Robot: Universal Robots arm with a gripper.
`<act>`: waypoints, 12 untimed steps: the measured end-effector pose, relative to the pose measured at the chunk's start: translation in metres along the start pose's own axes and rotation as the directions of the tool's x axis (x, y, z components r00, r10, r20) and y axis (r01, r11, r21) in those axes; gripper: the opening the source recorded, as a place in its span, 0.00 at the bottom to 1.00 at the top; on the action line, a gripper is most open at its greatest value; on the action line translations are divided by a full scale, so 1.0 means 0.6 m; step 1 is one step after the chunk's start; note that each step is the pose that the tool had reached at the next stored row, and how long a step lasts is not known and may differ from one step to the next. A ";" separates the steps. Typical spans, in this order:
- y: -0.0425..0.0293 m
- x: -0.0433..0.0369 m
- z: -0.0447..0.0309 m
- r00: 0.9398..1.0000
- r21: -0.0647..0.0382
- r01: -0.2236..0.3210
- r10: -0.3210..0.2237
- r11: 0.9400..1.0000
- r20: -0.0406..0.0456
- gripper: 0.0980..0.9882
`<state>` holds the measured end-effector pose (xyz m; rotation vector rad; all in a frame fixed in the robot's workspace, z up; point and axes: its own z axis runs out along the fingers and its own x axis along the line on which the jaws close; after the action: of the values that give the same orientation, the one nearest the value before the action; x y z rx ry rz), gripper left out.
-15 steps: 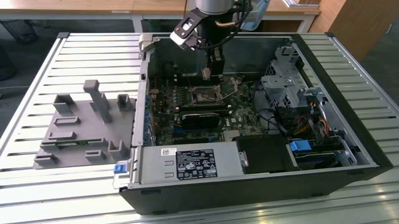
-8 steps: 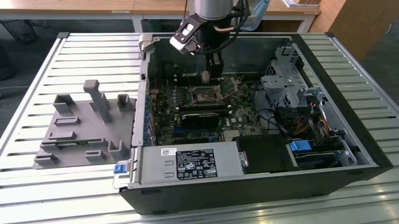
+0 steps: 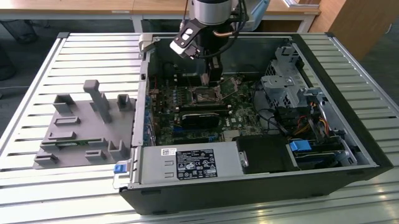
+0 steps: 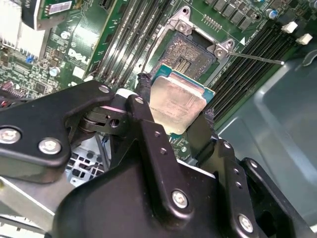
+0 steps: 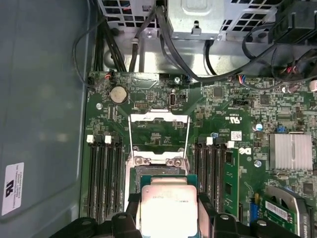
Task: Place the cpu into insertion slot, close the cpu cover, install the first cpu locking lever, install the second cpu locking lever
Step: 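Place the cpu into insertion slot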
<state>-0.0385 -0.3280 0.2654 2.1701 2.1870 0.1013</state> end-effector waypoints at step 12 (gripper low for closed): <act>-0.005 0.003 0.033 1.000 0.000 0.004 -0.004 1.000 0.000 0.50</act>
<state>-0.0396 -0.3260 0.2455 2.1653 2.1918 0.1015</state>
